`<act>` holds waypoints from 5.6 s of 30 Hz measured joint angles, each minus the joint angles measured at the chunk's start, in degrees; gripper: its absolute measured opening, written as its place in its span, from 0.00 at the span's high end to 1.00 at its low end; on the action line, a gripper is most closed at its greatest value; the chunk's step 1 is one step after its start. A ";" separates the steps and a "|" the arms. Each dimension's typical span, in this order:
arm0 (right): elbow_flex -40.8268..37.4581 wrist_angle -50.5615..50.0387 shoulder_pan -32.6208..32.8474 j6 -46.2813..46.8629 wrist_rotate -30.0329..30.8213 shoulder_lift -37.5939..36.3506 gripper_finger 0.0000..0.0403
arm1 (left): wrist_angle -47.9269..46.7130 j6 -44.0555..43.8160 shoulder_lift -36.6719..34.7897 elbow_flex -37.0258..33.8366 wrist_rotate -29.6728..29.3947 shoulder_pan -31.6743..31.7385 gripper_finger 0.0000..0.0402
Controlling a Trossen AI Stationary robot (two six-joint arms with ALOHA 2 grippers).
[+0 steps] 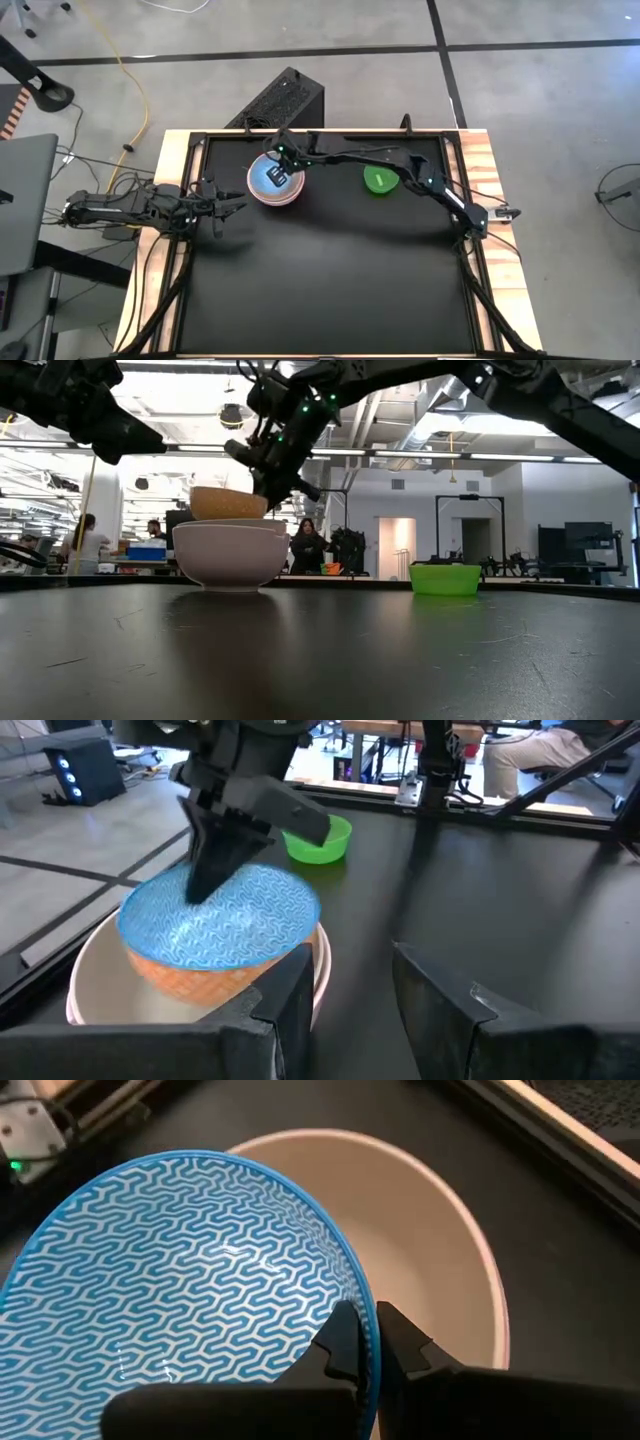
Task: Nest bowls inside each other
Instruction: Stack the blue bowl on top of the gray bowl, then adjust the stacked bowls on the table, then stack the green bowl on top of the blue bowl
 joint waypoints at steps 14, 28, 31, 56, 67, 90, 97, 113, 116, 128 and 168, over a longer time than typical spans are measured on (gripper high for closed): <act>0.13 1.59 -1.84 0.05 1.28 2.45 0.96 | -0.28 0.18 0.01 0.00 -0.39 0.02 0.68; 0.07 -0.86 -1.70 0.08 2.24 3.32 0.96 | -0.30 0.17 -0.01 0.00 -0.44 0.02 0.68; 0.16 0.28 -1.66 0.12 2.27 3.63 0.96 | -0.31 0.17 0.00 0.00 -0.44 0.01 0.68; 0.13 -0.11 -1.77 -1.43 2.27 3.29 0.59 | -0.31 0.14 -0.02 0.00 -0.42 0.01 0.68; 0.23 18.21 0.39 0.54 2.73 3.14 0.59 | 0.04 -0.23 0.01 0.00 -0.37 -0.01 0.68; 0.13 25.98 4.63 -9.68 4.07 8.02 0.62 | 0.13 -0.35 -0.02 0.00 0.09 0.02 0.68; 0.13 28.37 5.03 -11.95 4.02 8.02 0.62 | 0.11 -0.62 -0.02 0.00 0.09 0.02 0.68; 0.11 28.53 5.61 -13.49 3.99 10.70 0.62 | 0.11 -1.10 -0.02 0.00 0.09 -0.01 0.68; 0.11 28.37 5.59 -13.87 3.98 10.71 0.62 | 0.11 -1.00 -0.02 0.00 0.15 0.02 0.68; 0.14 20.74 3.75 -12.89 18.73 3.85 0.62 | 0.07 -0.22 -0.02 0.00 0.57 0.02 0.68; 0.15 -6.92 0.66 -4.34 5.26 -4.85 0.71 | -0.04 -0.14 -0.02 0.00 0.59 -0.01 0.68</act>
